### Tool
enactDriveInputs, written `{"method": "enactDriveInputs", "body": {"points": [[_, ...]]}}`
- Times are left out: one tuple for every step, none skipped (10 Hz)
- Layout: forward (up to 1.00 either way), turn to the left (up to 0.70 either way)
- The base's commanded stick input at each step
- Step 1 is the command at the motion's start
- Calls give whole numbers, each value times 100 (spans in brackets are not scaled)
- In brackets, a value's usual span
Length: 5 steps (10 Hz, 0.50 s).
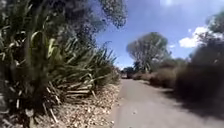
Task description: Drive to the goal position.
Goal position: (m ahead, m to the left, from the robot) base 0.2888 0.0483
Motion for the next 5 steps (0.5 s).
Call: {"method": "enactDriveInputs", "body": {"points": [[0,0],[0,0],[100,0],[100,0],[100,0]]}}
